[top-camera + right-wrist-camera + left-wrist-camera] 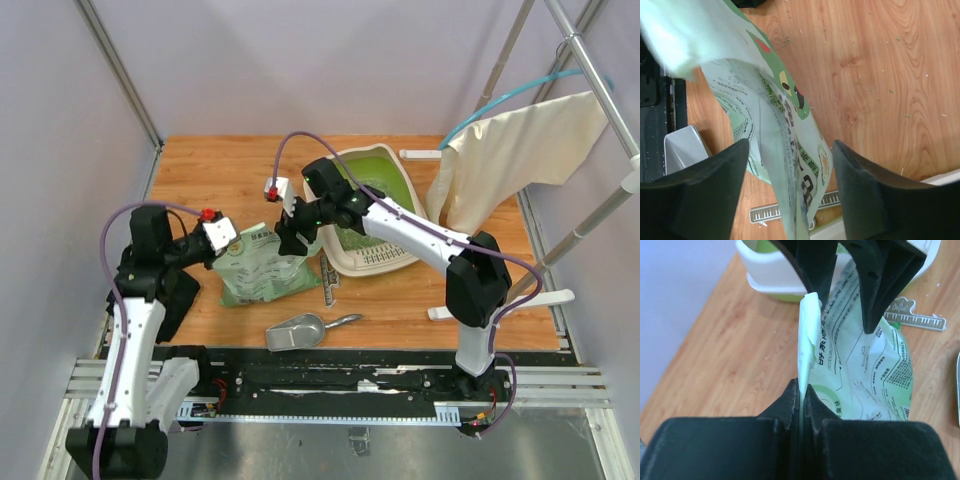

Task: Fill the litter box with clean litter
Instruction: Close the cat litter bag at the center of the board.

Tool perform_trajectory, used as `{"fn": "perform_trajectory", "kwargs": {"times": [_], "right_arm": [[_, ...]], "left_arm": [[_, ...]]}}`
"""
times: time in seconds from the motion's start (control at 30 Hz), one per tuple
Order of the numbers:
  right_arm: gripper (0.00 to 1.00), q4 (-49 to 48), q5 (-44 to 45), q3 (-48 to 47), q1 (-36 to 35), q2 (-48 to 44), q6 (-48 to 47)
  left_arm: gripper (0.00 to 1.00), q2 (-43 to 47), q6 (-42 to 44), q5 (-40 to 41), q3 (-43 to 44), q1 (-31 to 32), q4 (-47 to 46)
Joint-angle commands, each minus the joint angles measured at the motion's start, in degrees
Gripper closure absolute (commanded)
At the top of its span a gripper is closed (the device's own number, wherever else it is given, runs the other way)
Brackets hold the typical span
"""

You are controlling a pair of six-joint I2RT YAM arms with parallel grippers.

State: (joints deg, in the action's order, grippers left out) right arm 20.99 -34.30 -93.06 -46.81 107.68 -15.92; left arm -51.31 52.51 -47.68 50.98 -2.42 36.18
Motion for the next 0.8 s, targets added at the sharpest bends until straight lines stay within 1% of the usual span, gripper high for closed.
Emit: {"fn": "perform_trajectory", "kwargs": {"times": [0.0, 0.03, 0.13, 0.17, 0.23, 0.27, 0.3, 0.33, 0.4, 0.47, 0.5, 0.53, 0.57, 0.6, 0.63, 0.67, 0.7, 0.77], "right_arm": [[0.28, 0.0, -5.9, 0.2, 1.2, -0.6, -2.0], [0.26, -0.7, -6.1, 0.3, 1.2, -0.5, -2.4], [0.34, -1.1, -9.0, -0.8, 1.1, 0.7, -3.2], [0.43, -1.4, -8.9, -0.9, 1.1, 1.0, -2.0], [0.7, -4.9, -5.4, 1.2, 1.0, 0.7, 0.7], [0.81, -7.3, -2.5, 3.0, 1.0, -0.2, 1.6], [0.91, -9.6, 1.0, 5.1, 0.8, -1.0, 2.6], [0.97, -12.5, 3.6, 7.2, 0.8, -2.1, 3.8], [0.99, -20.2, 11.2, 12.6, 0.1, -4.4, 7.5], [0.99, -30.9, 16.9, 18.6, -0.8, -6.9, 8.3], [0.96, -33.8, 17.3, 21.3, -1.1, -8.2, 8.0], [0.81, -35.9, 16.0, 22.7, -1.1, -9.2, 7.9], [0.66, -37.2, 12.7, 23.6, -0.9, -10.0, 7.6], [0.51, -38.2, 7.3, 24.0, -0.6, -10.5, 6.9], [0.41, -38.7, -0.9, 23.9, -0.5, -10.6, 6.0], [0.34, -38.1, -6.0, 22.8, -0.5, -10.1, 4.6], [0.29, -37.2, -8.9, 21.6, -0.7, -9.4, 4.1], [0.2, -36.1, -12.3, 19.0, -1.1, -7.3, 4.1]], "left_arm": [[0.99, 10.3, -5.8, -1.1, -6.4, 0.4, -18.6], [1.0, 11.1, -5.7, -1.9, -6.8, 0.5, -19.7], [1.0, 10.5, -1.6, -4.3, -5.4, 0.5, -16.9], [1.0, 10.0, 0.5, -4.7, -4.5, 0.5, -14.7], [1.0, 9.6, 4.5, -3.8, -3.5, 0.5, -10.2], [0.99, 9.9, 5.5, -2.8, -3.4, 0.6, -8.4], [1.0, 10.8, 6.2, -1.7, -3.9, 0.6, -8.1], [1.0, 12.0, 5.7, -0.9, -4.8, 0.7, -9.3], [1.0, 14.6, 3.5, -0.5, -6.5, 0.7, -11.8], [1.0, 15.9, 2.7, -1.5, -6.9, 0.7, -12.0], [1.0, 16.0, 3.1, -1.8, -6.6, 0.7, -10.9], [0.99, 16.0, 3.8, -1.7, -6.2, 0.7, -9.4], [0.99, 15.9, 4.8, -1.4, -5.7, 0.7, -8.1], [0.99, 15.7, 5.5, -1.1, -5.3, 0.7, -7.0], [0.99, 15.4, 6.2, -0.9, -4.9, 0.7, -6.3], [0.99, 15.0, 6.5, -1.2, -4.5, 0.7, -6.0], [1.0, 14.4, 6.6, -1.7, -4.1, 0.7, -6.0], [1.0, 13.7, 6.5, -3.1, -3.3, 0.7, -6.1]]}}
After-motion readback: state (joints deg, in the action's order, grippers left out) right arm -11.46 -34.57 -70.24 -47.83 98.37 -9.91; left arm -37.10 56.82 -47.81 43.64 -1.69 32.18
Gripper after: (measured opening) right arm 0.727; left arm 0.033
